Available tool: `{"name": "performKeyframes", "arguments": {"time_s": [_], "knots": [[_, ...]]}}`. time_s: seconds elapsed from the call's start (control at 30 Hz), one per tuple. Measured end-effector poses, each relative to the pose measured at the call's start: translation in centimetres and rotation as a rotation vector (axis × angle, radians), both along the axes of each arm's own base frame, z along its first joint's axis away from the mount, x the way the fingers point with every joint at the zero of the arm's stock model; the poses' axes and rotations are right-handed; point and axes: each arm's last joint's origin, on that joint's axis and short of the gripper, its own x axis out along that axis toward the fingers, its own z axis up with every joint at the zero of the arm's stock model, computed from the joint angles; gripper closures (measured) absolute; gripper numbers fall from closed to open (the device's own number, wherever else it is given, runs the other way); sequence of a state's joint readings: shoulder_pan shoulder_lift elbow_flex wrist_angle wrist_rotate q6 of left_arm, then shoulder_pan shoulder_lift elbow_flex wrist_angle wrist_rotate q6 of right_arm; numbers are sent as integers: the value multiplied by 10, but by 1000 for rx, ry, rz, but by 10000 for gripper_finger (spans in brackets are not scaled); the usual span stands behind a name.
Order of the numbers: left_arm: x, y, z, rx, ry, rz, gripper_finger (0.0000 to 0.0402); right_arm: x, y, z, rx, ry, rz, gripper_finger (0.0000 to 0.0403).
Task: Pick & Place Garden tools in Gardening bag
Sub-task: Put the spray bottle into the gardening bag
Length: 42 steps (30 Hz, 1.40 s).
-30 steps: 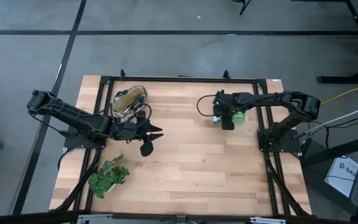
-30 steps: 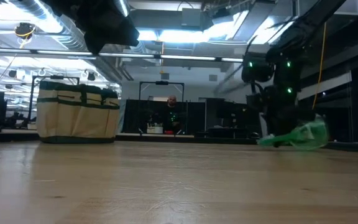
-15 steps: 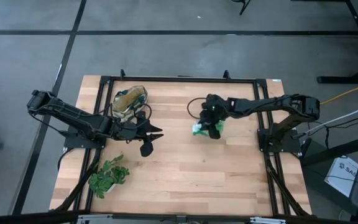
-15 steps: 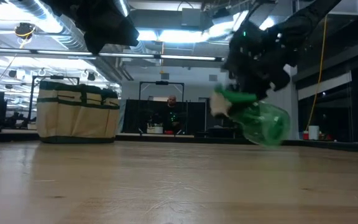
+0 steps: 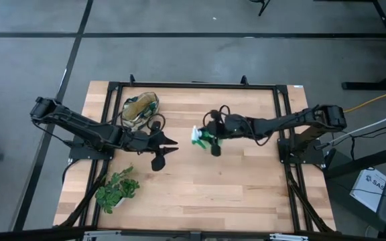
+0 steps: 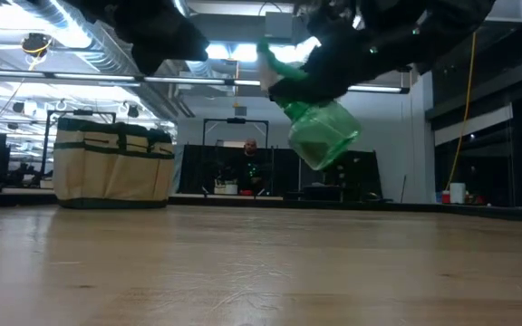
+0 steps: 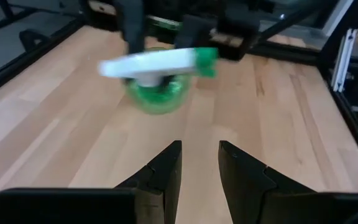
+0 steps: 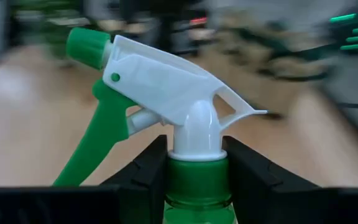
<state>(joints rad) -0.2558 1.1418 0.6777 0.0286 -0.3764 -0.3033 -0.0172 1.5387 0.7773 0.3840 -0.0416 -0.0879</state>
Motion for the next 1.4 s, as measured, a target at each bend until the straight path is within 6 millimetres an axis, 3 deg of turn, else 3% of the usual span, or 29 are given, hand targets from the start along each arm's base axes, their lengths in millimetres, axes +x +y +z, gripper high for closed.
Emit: {"name": "performKeyframes", "arguments": {"time_s": [0.23,0.5,0.67,0.93,1.4], "knots": [[17,3,-6,-168,-81,90,302,-2,20,1,-251,7,-275,274],[30,21,-17,-149,-78,165,284,-10,36,-3,-446,86,-450,274],[37,26,-16,-158,-137,183,246,-15,40,-8,-546,165,-476,274],[57,33,-26,-188,-236,191,187,-15,40,-9,-555,169,-485,274],[67,48,-39,-275,-241,189,178,-16,51,-7,-597,161,-430,274]]}}
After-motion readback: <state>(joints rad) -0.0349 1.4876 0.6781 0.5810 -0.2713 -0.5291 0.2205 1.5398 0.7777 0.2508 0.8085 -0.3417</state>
